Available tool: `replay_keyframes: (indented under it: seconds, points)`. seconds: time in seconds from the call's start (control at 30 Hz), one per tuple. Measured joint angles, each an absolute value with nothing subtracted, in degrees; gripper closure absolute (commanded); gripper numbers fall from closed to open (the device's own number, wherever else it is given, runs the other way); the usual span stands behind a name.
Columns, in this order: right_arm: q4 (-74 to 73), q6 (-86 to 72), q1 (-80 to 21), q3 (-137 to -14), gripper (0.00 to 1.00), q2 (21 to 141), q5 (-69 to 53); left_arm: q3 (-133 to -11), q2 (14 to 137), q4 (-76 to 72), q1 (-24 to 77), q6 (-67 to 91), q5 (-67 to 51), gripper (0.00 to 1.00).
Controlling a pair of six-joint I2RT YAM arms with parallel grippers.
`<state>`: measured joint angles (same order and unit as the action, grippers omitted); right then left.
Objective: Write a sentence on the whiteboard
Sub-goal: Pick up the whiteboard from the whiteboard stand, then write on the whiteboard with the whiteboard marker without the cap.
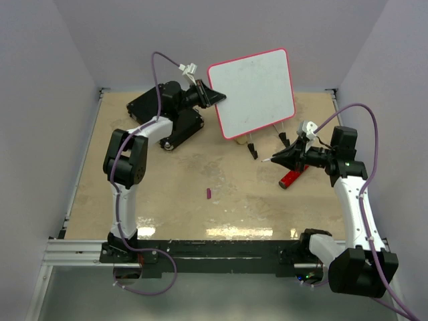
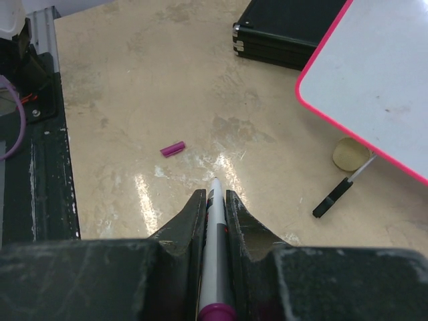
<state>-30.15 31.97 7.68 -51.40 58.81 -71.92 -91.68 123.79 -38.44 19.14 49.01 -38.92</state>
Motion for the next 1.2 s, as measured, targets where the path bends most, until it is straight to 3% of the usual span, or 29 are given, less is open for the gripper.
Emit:
replay_keyframes:
  seconds: [0.33,0.77,1.2]
  points:
    - [-34.22,36.62,7.97,-51.77,1.00,57.91,-74.15,-68.25,108.68,-44.07,19.16,50.24,-39.16,1.00]
    - [-38.46,40.47,8.01,-52.40,1.00,56.51,-74.37,-47.88,95.83,-53.21,21.71,49.87,-38.70,1.00]
    - [-64.86,67.35,7.97,-62.89,1.00,68.05,-72.79,-33.61,92.44,-60.05,27.99,47.37,-32.62,1.00]
